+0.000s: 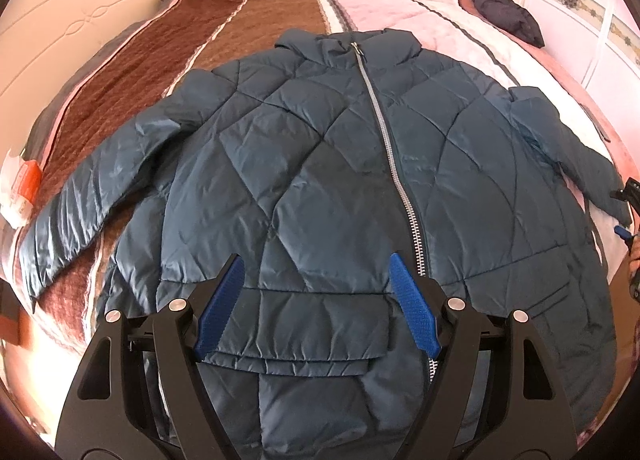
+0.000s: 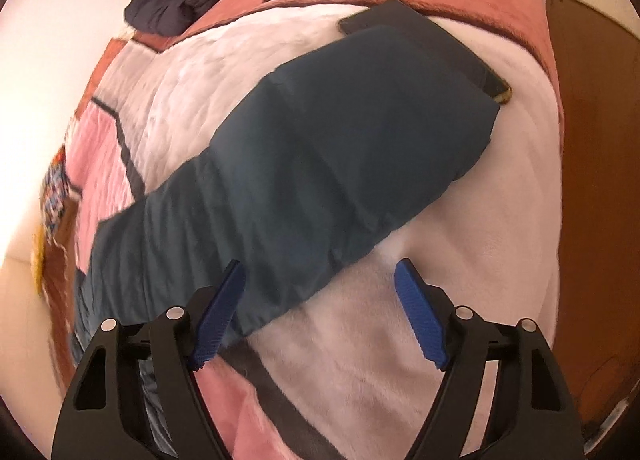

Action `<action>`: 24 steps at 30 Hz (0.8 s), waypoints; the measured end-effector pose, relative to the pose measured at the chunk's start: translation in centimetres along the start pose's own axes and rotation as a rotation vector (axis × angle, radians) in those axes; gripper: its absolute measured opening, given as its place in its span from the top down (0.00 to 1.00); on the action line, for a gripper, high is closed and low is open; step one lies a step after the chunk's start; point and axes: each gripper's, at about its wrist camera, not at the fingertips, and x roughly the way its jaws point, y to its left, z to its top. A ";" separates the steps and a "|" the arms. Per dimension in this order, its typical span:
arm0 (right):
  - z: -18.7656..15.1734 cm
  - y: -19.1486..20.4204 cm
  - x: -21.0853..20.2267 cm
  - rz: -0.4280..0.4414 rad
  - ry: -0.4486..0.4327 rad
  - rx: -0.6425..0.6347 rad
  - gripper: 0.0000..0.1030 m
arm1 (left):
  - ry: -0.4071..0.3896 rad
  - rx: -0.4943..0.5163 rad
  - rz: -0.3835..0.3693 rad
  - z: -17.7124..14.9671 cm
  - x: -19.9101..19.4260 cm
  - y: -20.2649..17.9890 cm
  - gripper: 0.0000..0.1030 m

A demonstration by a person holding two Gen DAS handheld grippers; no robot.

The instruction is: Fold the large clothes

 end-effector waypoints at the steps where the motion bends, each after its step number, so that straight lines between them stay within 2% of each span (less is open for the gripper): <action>1: 0.2 -0.3 0.2 0.012 0.001 0.023 0.28 | 0.002 0.002 0.000 0.0 0.0 0.0 0.28; 8: 1.7 -1.3 0.2 0.079 -0.049 0.121 0.44 | 0.002 0.012 -0.004 0.0 0.0 -0.2 0.28; 10: 2.0 -1.4 0.3 0.080 -0.064 0.124 0.57 | 0.002 0.010 -0.005 0.0 0.0 -0.2 0.28; 12: 2.3 -1.4 0.3 0.076 -0.076 0.119 0.78 | 0.000 0.008 -0.007 0.1 0.0 -0.2 0.28; 14: 2.3 -1.2 -0.5 0.078 -0.096 0.092 0.85 | -0.004 0.004 -0.008 0.1 -0.1 -0.1 0.28; 17: 2.3 0.8 -2.4 0.076 -0.159 -0.013 0.90 | -0.020 -0.008 -0.010 0.4 -0.4 0.4 0.28; 20: 2.0 3.9 -5.0 0.088 -0.233 -0.143 0.90 | -0.034 -0.022 -0.015 0.5 -0.7 1.1 0.28; 24: 0.3 10.9 -9.7 0.150 -0.347 -0.372 0.90 | -0.054 -0.050 -0.022 0.3 -1.1 2.3 0.28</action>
